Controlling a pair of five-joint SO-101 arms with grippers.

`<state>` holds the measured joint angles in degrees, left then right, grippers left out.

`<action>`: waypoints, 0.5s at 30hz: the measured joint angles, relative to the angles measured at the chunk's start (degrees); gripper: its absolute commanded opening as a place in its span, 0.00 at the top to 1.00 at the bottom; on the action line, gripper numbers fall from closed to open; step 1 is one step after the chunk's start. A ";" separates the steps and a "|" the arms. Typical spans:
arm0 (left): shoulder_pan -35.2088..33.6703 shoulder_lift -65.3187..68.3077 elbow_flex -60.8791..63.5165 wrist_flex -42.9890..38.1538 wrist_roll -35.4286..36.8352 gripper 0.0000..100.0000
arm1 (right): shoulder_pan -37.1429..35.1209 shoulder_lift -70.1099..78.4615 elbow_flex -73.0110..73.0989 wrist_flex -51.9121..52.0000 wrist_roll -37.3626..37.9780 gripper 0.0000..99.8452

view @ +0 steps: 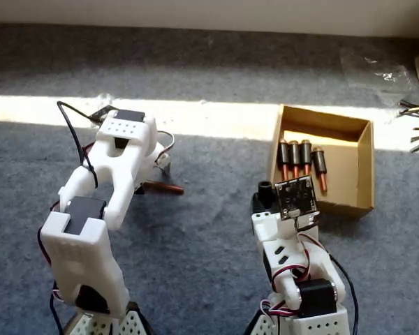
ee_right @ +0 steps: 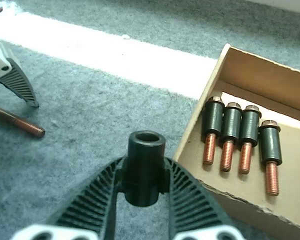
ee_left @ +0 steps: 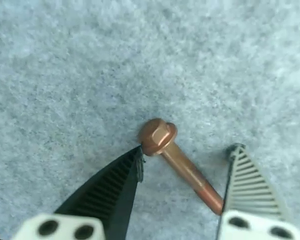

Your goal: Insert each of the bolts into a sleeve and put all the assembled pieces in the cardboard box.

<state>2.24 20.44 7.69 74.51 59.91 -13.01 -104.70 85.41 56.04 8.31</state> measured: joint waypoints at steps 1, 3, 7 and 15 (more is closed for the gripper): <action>0.00 0.00 0.00 -0.26 0.00 0.80 | 0.00 0.00 0.00 0.00 0.00 1.00; 0.00 0.00 0.09 -1.05 0.00 0.82 | 0.00 0.00 0.00 0.00 0.00 1.00; 0.00 0.00 0.09 -2.46 -2.29 0.90 | 0.00 0.00 0.00 0.00 0.00 1.00; 0.00 0.00 0.09 -2.64 -8.70 0.93 | 0.00 0.00 0.00 0.00 0.00 1.00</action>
<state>2.24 20.44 7.78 71.87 51.21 -13.01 -104.70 85.41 56.04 8.31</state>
